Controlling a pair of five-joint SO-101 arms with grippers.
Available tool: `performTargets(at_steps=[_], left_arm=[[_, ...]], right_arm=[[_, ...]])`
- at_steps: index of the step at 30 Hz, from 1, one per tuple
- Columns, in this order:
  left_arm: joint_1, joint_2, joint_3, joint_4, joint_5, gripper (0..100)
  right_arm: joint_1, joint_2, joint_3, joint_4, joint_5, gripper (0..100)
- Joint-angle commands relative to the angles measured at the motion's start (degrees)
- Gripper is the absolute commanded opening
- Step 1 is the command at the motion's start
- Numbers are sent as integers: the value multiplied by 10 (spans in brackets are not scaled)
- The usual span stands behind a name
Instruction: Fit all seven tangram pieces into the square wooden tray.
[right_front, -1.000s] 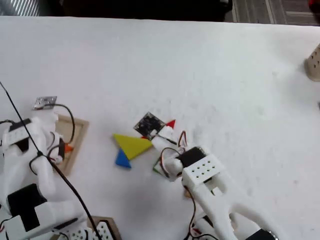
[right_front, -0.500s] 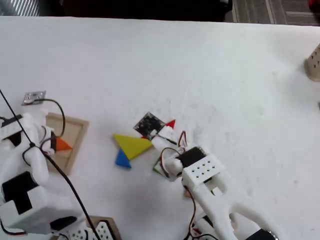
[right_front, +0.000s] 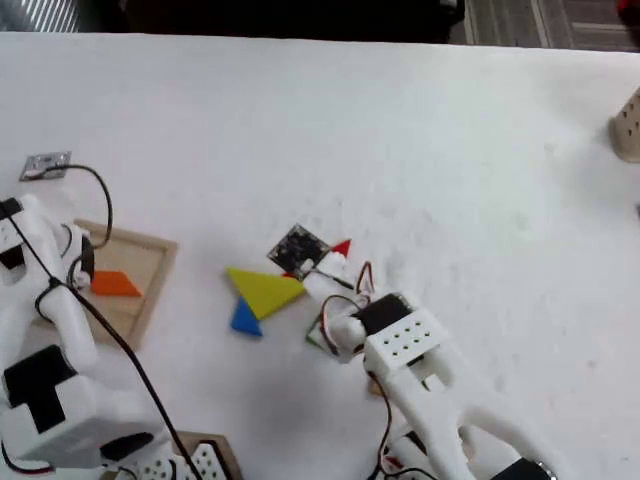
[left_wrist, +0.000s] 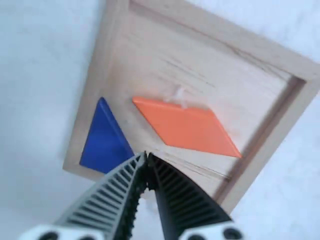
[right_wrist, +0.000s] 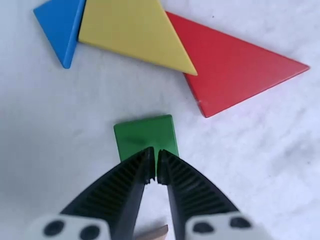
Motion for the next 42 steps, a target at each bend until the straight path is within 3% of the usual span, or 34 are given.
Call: performTargets(at_steps=[1,12,21,26,42], left_arm=[[35,-60,-29,11,24,24],[131,60,-33,-92,112,24],[106,85,-12,-106,106,24],[106,84,27,-100,62,24],[60,47,47,-76,59,24]], right_arm=[[-2,-17,-4,-12,9,18],[-2,-17,-4,-12,10,18],[-2,-17,-4,-12,10,18],[-2,-17,-4,-12,10,18],[-2,-17,-4,-12,10,18]])
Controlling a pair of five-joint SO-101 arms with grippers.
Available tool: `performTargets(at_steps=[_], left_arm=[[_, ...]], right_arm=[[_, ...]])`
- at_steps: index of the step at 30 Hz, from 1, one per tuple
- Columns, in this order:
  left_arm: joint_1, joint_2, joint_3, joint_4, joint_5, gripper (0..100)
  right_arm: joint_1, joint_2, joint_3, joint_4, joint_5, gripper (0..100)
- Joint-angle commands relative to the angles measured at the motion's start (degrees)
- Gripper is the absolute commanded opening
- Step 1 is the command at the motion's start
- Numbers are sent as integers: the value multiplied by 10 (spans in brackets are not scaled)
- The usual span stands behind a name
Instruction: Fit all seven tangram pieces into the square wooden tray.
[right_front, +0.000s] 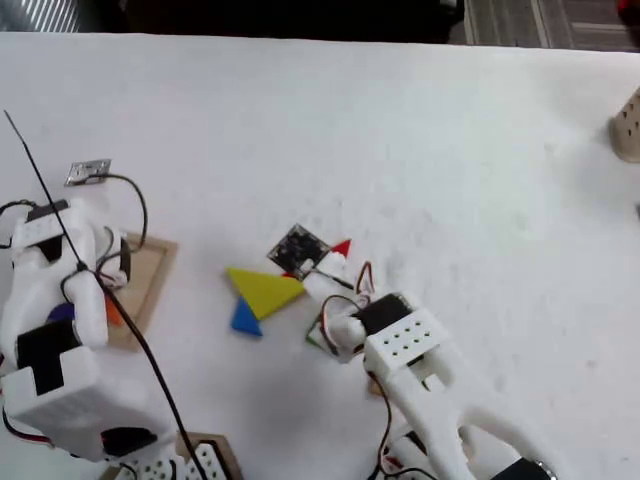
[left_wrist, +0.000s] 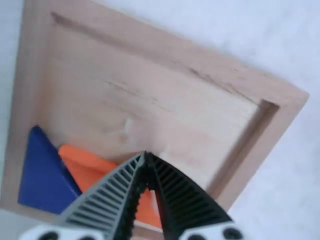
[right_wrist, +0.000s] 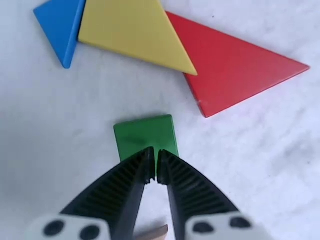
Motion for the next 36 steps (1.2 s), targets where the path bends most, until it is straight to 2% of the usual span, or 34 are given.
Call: performTargets(at_steps=[1,6,9,25,28,36], left_arm=[[-9,-58,8,25,-8,24],[-10,-166,26,30,-4,24],[-10,-178,23,29,-3,26],[-31,60,-120,5,12,24],[-42,58,-105,5,11,24],[-61,-15,2,3,-47,24]], right_arm=[[-2,-17,-4,-12,9,18],[-2,-17,-4,-12,9,18],[-2,-17,-4,-12,9,18],[-2,-17,-4,-12,9,18],[-2,-17,-4,-12,9,18],[-5,-17,-4,-12,9,18]])
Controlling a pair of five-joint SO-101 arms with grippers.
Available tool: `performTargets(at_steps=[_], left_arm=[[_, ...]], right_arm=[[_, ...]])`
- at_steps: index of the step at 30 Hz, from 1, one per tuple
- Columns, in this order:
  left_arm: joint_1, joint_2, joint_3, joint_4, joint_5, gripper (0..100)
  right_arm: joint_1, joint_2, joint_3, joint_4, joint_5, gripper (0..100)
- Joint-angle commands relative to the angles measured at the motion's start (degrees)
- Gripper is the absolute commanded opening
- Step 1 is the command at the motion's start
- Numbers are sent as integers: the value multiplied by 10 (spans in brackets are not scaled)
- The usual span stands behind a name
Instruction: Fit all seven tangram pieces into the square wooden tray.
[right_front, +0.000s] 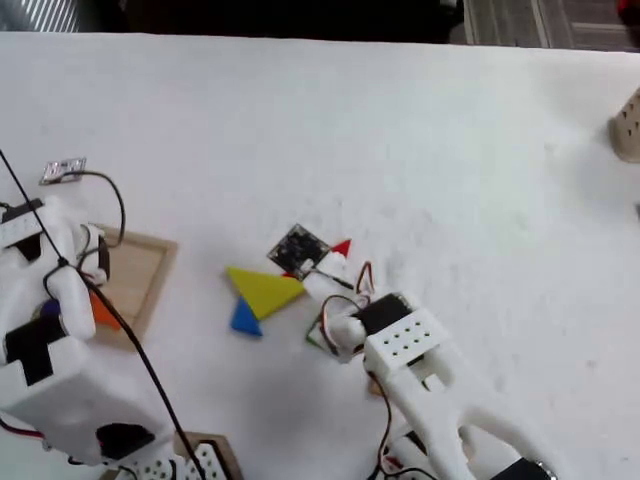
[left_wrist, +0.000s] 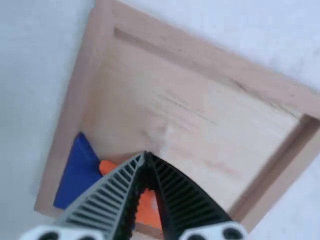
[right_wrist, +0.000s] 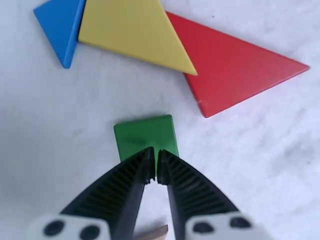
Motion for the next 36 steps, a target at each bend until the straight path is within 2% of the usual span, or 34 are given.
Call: performTargets(at_steps=[1,7,14,21,29,33,36], left_arm=[[-11,-65,55,-4,-20,24],[-11,-171,132,-4,-27,24],[-11,-236,141,-1,-21,25],[-51,-244,84,-16,30,27],[-95,-242,18,-43,25,27],[-97,-231,-13,-40,-32,38],[-95,-182,-58,-33,-96,129]], right_arm=[[-5,-17,-4,-12,9,18],[-3,-17,-4,-12,9,18],[-2,-17,-4,-12,9,18],[-2,-17,-4,-12,9,18],[-2,-17,-4,-12,9,18],[-2,-17,-4,-12,9,18],[-2,-17,-4,-12,9,18]])
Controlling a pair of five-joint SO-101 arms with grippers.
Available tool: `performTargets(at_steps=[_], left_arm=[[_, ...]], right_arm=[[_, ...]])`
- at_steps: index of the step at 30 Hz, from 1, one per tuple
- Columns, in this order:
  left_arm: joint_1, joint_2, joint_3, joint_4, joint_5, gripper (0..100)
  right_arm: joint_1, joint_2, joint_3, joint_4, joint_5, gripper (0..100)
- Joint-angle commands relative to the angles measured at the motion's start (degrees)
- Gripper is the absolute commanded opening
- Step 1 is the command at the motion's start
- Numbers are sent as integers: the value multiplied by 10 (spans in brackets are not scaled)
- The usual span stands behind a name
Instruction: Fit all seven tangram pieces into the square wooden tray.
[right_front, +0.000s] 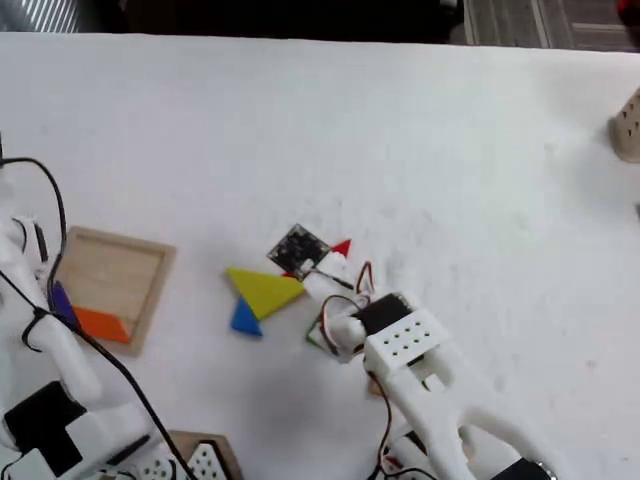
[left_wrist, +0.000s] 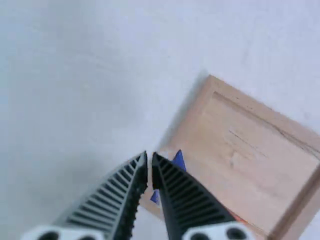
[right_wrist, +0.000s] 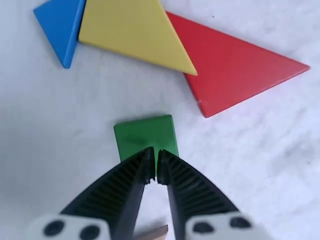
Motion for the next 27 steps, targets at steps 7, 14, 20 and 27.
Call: performTargets(at_steps=[7,14,20,27], left_arm=[[-3,219,-230,16,-195,186],[-2,375,-378,91,-245,170],[14,386,-396,153,-270,170],[23,351,-391,164,-266,171]], right_arm=[[-2,-17,-4,-12,9,18],[-2,-16,-4,-12,9,18],[-3,-15,-4,-12,9,18],[-4,-16,-4,-12,9,18]])
